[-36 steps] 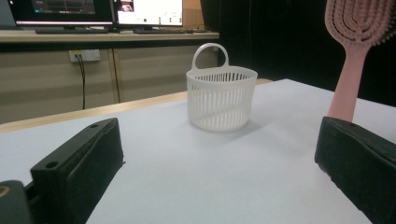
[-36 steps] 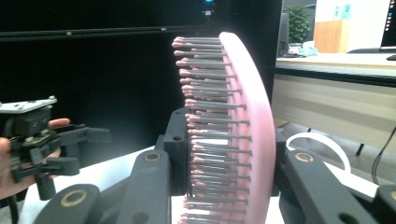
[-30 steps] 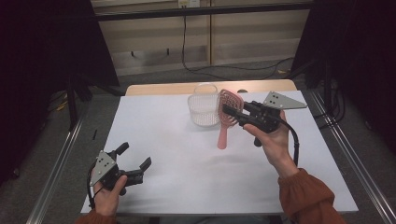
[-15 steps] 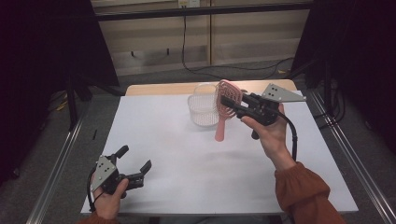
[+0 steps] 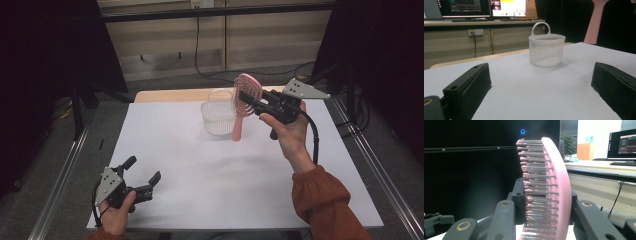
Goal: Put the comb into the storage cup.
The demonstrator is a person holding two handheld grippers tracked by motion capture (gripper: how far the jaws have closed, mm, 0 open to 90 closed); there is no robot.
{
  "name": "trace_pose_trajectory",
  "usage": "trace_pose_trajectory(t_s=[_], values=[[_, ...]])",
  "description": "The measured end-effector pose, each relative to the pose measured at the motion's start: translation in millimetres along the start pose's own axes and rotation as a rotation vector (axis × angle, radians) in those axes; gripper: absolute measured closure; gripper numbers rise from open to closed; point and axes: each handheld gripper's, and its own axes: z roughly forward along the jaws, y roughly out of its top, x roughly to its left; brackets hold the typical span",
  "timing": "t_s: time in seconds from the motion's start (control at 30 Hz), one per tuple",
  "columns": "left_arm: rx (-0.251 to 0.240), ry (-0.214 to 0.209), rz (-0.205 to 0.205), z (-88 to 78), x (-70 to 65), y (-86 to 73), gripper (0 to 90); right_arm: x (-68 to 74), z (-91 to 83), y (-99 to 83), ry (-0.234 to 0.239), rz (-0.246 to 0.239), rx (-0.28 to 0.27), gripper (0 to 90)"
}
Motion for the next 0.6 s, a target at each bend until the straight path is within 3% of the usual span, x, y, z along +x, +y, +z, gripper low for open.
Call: trace_pose_trajectory(t_s=[0.07, 0.6], values=[[-0.003, -0.010, -0.014, 0.8, -0.2, -0.6, 1.4, -2.3, 2.5, 1.1, -0.007, 0.000, -0.001, 65.1], [-0.015, 0.003, 0.002, -0.1, -1.5, 0.3, 1.6, -11.9, 26.0, 10.2, -0.024, 0.008, -0.025, 65.0]])
